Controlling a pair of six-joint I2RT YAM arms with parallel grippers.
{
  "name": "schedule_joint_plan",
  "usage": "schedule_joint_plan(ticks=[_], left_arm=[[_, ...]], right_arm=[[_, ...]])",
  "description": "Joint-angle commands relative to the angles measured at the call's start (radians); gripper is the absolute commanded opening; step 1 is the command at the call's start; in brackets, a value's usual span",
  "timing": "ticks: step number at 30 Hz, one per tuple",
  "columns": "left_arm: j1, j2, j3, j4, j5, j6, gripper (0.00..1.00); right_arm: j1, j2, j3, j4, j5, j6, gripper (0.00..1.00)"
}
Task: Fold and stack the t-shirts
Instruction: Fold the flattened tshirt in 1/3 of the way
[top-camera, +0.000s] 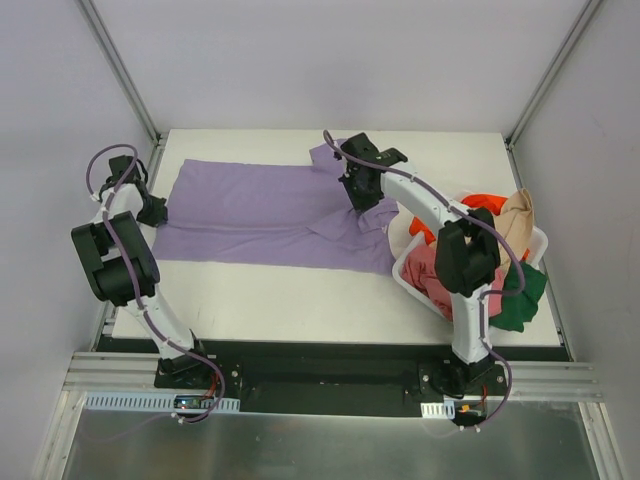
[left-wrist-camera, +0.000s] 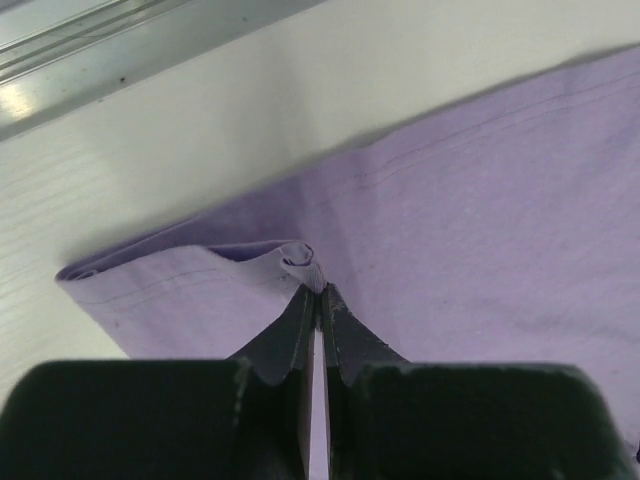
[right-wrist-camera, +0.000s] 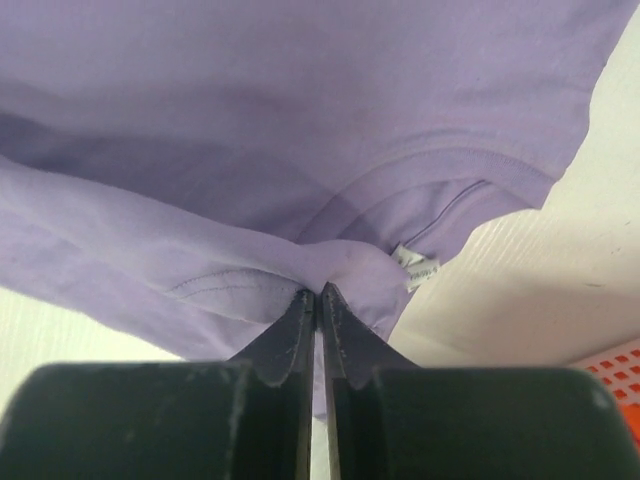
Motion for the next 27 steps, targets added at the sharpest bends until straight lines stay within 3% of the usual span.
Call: schedule_joint_plan(ticks=[1, 2, 3, 4, 5, 6, 7, 8, 10, 12, 13, 18, 20, 27], left_arm=[[-0.001, 0.058, 0.087, -0.031, -0.018, -0.010, 0.00], [-0.001, 0.071, 0.105, -0.041, -0.024, -0.017, 0.00], [-0.001, 0.085, 0.124, -0.055, -0.035, -0.017, 0.09], [-0.001, 0.093, 0.148, -0.069, -0.044, -0.019, 0.30], [-0.001, 0.098, 0.176, -0.090, -0.051, -0.019, 0.65], [-0.001, 0.098, 0.200, -0.104, -0.056, -0.016, 0.82], [-0.001, 0.090, 0.220, -0.114, -0.050, -0.010, 0.99], [-0.001, 0.070, 0.234, -0.120, -0.044, -0.003, 0.99], [-0.002, 0.027, 0.241, -0.124, -0.026, 0.009, 0.99], [-0.011, -0.028, 0.219, -0.124, -0.015, 0.024, 0.99], [-0.015, -0.057, 0.201, -0.124, 0.000, 0.038, 0.99], [-0.068, -0.143, 0.080, -0.120, 0.129, 0.108, 0.99], [-0.103, -0.136, 0.025, -0.114, 0.175, 0.130, 0.99], [-0.148, -0.027, -0.057, -0.089, 0.195, 0.193, 0.99]], right_arm=[[-0.028, 0.077, 0.116, -0.036, 0.010, -0.018, 0.07], [-0.034, 0.103, 0.142, -0.035, 0.022, -0.015, 0.08], [-0.043, 0.132, 0.177, -0.027, 0.055, -0.006, 0.12], [-0.048, 0.169, 0.213, -0.022, 0.119, -0.009, 0.17], [-0.054, 0.199, 0.256, -0.006, 0.190, -0.015, 0.24], [-0.062, 0.224, 0.312, -0.006, 0.253, -0.015, 0.32], [-0.070, 0.242, 0.364, -0.024, 0.290, -0.010, 0.51], [-0.074, 0.249, 0.406, -0.035, 0.327, -0.001, 0.66], [-0.074, 0.209, 0.397, -0.036, 0.330, 0.011, 0.78], [-0.073, 0.117, 0.287, -0.001, 0.242, 0.031, 0.89], [-0.073, 0.065, 0.165, 0.039, 0.161, 0.048, 0.99], [-0.060, -0.153, -0.219, 0.235, -0.321, 0.178, 0.96], [-0.038, -0.178, -0.299, 0.295, -0.421, 0.221, 0.96], [0.024, -0.083, -0.316, 0.381, -0.460, 0.336, 0.96]])
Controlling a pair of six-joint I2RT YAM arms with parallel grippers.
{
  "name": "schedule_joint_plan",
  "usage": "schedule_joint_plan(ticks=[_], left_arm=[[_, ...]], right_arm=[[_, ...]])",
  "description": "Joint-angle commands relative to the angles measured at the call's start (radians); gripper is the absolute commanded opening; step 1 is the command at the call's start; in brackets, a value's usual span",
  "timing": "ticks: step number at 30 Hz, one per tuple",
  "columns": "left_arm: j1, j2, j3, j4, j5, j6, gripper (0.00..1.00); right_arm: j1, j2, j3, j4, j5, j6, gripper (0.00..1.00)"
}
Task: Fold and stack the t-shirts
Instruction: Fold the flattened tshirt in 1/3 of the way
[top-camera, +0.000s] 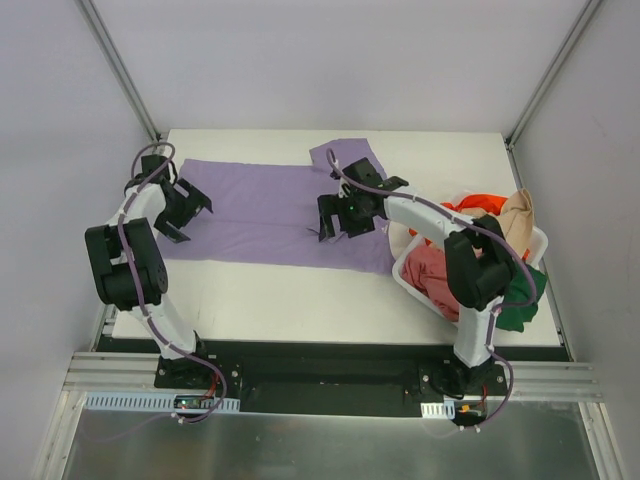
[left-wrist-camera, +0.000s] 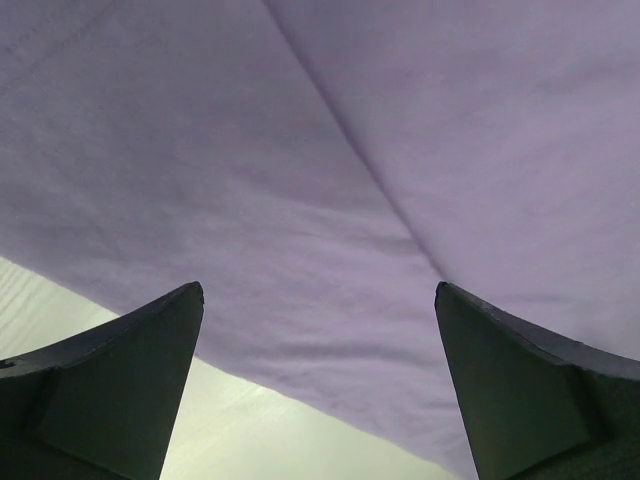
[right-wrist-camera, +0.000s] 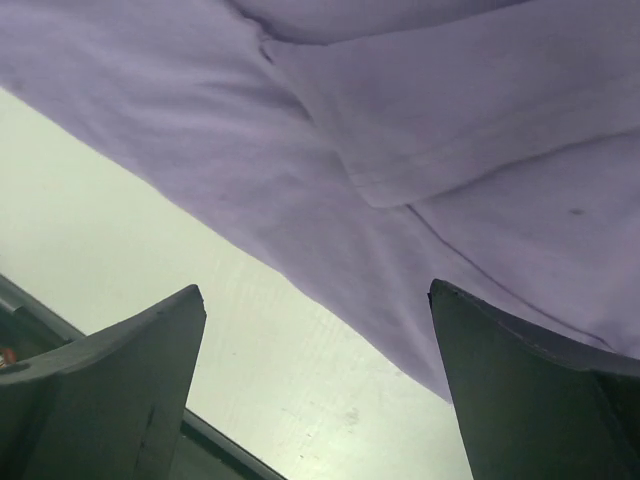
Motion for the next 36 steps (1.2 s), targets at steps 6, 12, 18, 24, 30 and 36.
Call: schedule_joint_plan(ticks=[6, 12, 18, 24, 30, 36], left_arm=[[0.008, 0.076, -0.041, -0.004, -0.025, 0.088, 0.99], [0.015, 0.096, -0.058, -0.004, -0.059, 0.087, 0.99], [0.026, 0.099, -0.066, -0.004, -0.064, 0.085, 0.99], [0.043, 0.094, -0.072, -0.004, -0.048, 0.094, 0.99], [0.051, 0.060, -0.089, -0.004, -0.093, 0.100, 0.99], [0.058, 0.050, -0.090, -0.004, -0.093, 0.110, 0.99]], right_arm=[[0.014, 0.121, 0.038, 0.164, -0.134, 0.130, 0.96], [0.020, 0.145, 0.046, 0.159, -0.103, 0.138, 0.96], [0.021, 0.190, 0.089, 0.234, -0.047, 0.164, 0.96], [0.012, 0.302, 0.248, 0.324, 0.078, 0.184, 0.96], [-0.006, 0.425, 0.547, 0.418, 0.101, 0.205, 0.96], [-0.017, 0.413, 0.684, 0.331, 0.109, 0.151, 0.96]])
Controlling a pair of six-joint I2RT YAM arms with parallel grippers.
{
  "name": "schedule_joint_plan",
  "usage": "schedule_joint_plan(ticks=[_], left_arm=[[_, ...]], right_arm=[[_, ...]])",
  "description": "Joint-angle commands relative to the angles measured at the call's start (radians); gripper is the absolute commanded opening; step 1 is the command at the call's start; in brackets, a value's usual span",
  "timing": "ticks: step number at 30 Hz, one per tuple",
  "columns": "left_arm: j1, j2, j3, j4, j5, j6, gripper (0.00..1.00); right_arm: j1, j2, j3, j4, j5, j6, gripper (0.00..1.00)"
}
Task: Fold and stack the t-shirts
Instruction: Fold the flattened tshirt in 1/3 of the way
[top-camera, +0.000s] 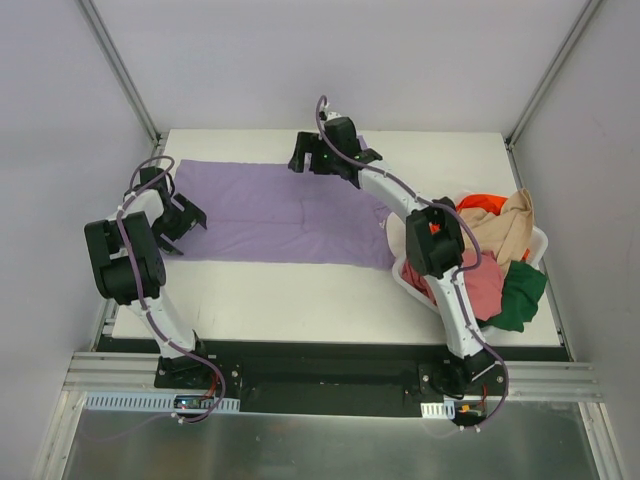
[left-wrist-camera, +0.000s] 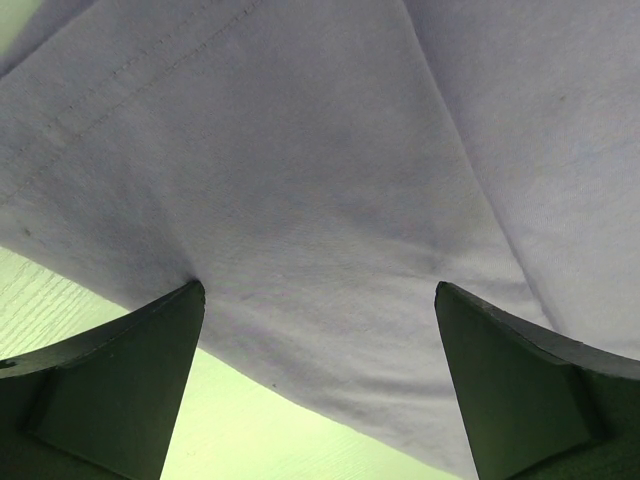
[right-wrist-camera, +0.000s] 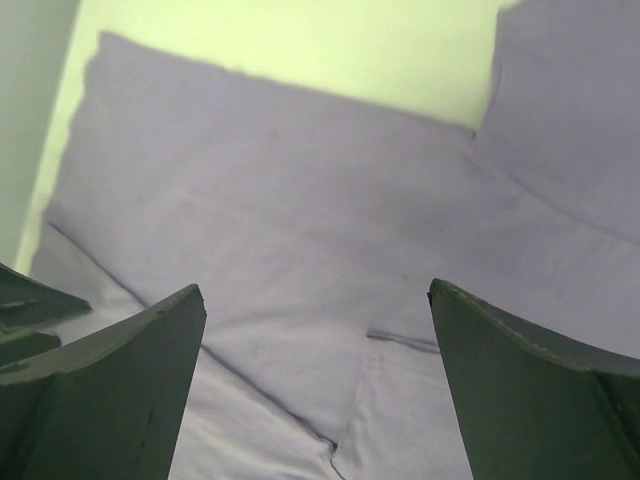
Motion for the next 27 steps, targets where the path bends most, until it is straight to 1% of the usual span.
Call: schedule_joint_plan(ticks=[1, 3, 5, 6, 8, 10, 12, 13, 17, 19, 23, 27], left_arm=[[0.020, -0.046, -0.020, -0.014, -0.033, 0.033, 0.99], [0.020, -0.058, -0.015, -0.011, -0.002, 0.044, 0.99], [0.020, -0.065, -0.003, -0.011, 0.045, 0.037, 0.99], [0.018, -0.066, 0.006, -0.008, 0.082, 0.033, 0.99], [0.004, -0.065, 0.032, -0.008, 0.112, 0.027, 0.99], [-0.008, -0.057, 0.057, -0.006, 0.116, 0.014, 0.99], [-0.015, -0.031, 0.081, -0.002, 0.115, 0.001, 0.99], [-0.017, -0.010, 0.098, 0.000, 0.124, 0.001, 0.99], [-0.019, 0.087, 0.153, 0.000, 0.201, 0.004, 0.99], [-0.019, 0.098, 0.141, 0.000, 0.173, 0.003, 0.99], [-0.019, 0.097, 0.091, -0.005, 0.118, 0.018, 0.99], [-0.019, 0.063, 0.017, -0.012, 0.112, 0.030, 0.99]], right_arm=[[-0.008, -0.103, 0.002, -0.038, 0.021, -0.046, 0.96], [-0.005, -0.203, -0.146, -0.070, 0.015, -0.070, 0.96], [0.007, -0.303, -0.317, -0.108, 0.043, -0.092, 0.96], [0.015, -0.341, -0.372, -0.127, 0.052, -0.100, 0.96], [0.029, -0.398, -0.440, -0.200, 0.122, -0.094, 0.96], [0.038, -0.417, -0.466, -0.271, 0.153, -0.083, 0.96], [0.047, -0.411, -0.483, -0.309, 0.153, -0.086, 0.96], [0.055, -0.403, -0.491, -0.315, 0.194, -0.086, 0.96], [0.075, -0.354, -0.474, -0.375, 0.271, -0.081, 0.96], [0.079, -0.334, -0.469, -0.400, 0.296, -0.083, 0.96], [0.082, -0.320, -0.500, -0.412, 0.273, -0.095, 0.96], [0.108, -0.334, -0.556, -0.417, 0.273, -0.090, 0.96]])
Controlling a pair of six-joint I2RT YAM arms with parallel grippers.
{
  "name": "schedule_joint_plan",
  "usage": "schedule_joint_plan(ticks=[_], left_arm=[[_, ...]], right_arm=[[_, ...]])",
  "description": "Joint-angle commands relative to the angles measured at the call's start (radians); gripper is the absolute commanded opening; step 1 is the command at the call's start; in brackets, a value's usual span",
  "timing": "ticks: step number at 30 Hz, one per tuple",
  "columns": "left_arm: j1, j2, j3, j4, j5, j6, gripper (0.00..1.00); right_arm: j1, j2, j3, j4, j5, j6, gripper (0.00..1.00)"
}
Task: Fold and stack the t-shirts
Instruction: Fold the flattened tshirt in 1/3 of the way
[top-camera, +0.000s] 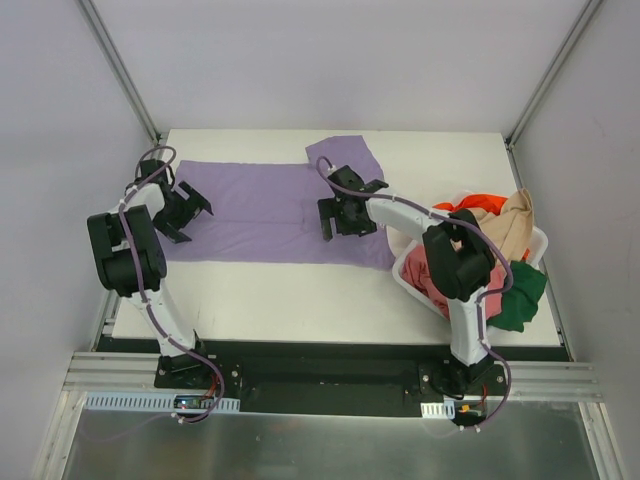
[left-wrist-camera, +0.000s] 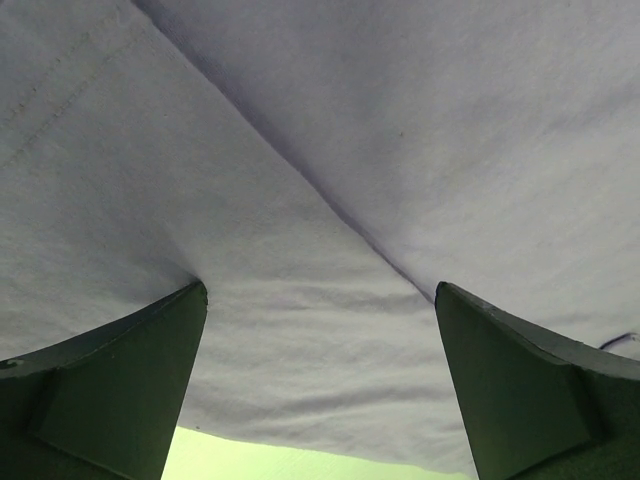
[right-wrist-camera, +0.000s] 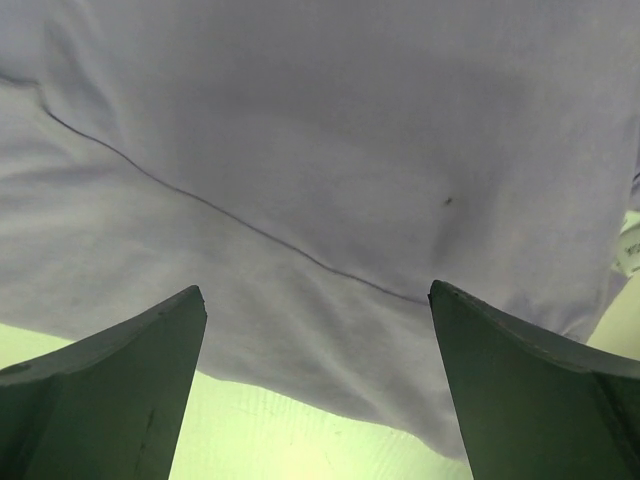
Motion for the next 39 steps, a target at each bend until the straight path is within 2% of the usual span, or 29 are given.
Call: schedule_joint_plan(ticks=[1, 4, 9, 19, 27, 39], left_arm=[[-0.004, -0.043, -0.113, -0.058, -0.029, 0.013, 0.99], [-0.004, -0.113, -0.188, -0.069, -0.065, 0.016, 0.99], [-0.003, -0.248, -0.311, -0.101, -0.226, 0.001, 0.99], [0.000, -0.383, -0.487, -0.105, -0.328, -0.028, 0.99], [0.013, -0.460, -0.556, -0.108, -0.349, -0.059, 0.99], [0.014, -0.523, -0.587, -0.122, -0.412, -0.083, 0.99]], right_arm=[[0.032, -0.018, -0.070, -0.046, 0.023, -0.006, 0.96], [0.055, -0.063, -0.147, -0.025, 0.024, 0.003, 0.96], [0.088, -0.150, -0.291, 0.000, 0.019, 0.046, 0.96], [0.222, -0.339, -0.547, 0.035, 0.015, 0.174, 0.96], [0.322, -0.393, -0.609, 0.046, 0.035, 0.252, 0.96], [0.372, -0.431, -0.615, 0.014, 0.044, 0.300, 0.96]])
